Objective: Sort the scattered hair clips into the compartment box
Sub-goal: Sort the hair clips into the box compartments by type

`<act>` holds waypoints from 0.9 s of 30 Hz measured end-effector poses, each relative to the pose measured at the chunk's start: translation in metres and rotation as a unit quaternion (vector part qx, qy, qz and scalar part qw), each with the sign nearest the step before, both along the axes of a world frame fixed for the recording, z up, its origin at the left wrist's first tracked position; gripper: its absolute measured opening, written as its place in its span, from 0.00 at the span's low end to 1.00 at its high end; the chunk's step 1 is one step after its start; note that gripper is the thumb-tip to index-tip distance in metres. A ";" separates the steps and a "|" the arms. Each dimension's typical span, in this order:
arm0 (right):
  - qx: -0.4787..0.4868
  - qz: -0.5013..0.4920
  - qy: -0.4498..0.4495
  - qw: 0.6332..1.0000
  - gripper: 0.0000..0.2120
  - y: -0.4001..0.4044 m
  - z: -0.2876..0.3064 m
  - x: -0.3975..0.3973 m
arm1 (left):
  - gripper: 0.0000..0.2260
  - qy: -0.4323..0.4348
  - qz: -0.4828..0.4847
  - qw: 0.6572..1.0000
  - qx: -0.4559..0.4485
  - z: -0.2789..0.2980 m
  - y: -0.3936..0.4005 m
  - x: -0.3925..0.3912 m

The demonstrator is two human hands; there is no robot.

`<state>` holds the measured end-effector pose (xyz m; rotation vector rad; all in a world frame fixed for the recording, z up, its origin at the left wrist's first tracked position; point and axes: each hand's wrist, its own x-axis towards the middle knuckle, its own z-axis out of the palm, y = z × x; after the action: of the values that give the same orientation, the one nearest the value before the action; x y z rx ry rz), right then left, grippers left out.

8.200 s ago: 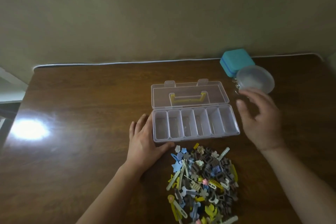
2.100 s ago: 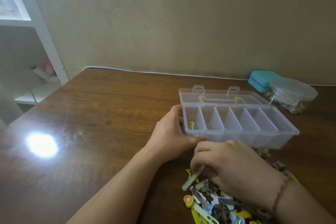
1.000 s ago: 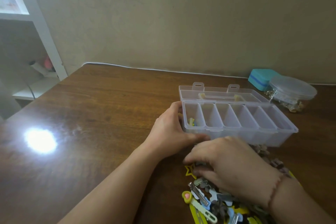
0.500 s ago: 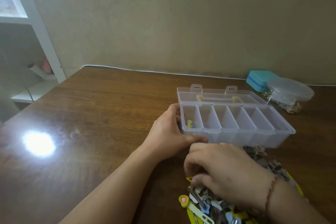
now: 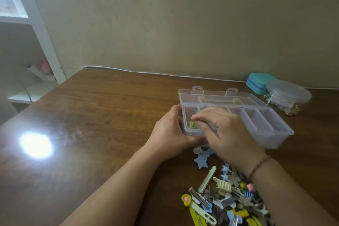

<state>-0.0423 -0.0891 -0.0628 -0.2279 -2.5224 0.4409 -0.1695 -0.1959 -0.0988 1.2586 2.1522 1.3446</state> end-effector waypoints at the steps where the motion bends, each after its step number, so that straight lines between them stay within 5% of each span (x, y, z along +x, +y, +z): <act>1: 0.004 0.002 -0.010 1.000 0.10 -0.001 0.000 0.001 | 0.41 -0.002 -0.001 1.000 0.000 0.000 0.000 0.000; 5: 0.049 0.049 -0.018 0.997 0.09 -0.009 0.021 0.020 | 0.41 -0.004 -0.002 1.000 0.001 0.000 0.000 0.000; 8: 0.009 0.089 -0.153 0.984 0.07 -0.017 0.037 0.045 | 0.41 -0.004 0.007 1.000 0.006 -0.001 0.000 -0.001; 10: 0.073 0.049 -0.231 0.969 0.08 -0.019 0.037 0.051 | 0.41 -0.002 0.010 1.000 0.005 -0.001 0.000 0.000; 15: 0.113 -0.043 -0.260 0.958 0.16 -0.026 0.027 0.045 | 0.42 0.000 0.006 1.000 -0.004 0.000 0.000 0.001; 21: 0.062 -0.012 -0.282 0.957 0.08 -0.027 0.026 0.041 | 0.43 0.001 0.010 1.000 0.003 -0.001 0.000 0.000; 24: -0.089 0.014 -0.215 0.972 0.02 -0.019 0.038 0.046 | 0.42 -0.002 0.007 1.000 0.002 -0.002 0.001 -0.001; 27: -0.176 -0.022 0.013 0.984 0.05 -0.010 0.037 0.043 | 0.42 0.005 0.006 1.000 -0.008 -0.001 0.001 -0.002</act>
<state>0.0010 -0.0988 -0.0257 -0.4085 -2.3939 0.8647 -0.1710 -0.1948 -0.0998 1.2519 2.1753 1.3261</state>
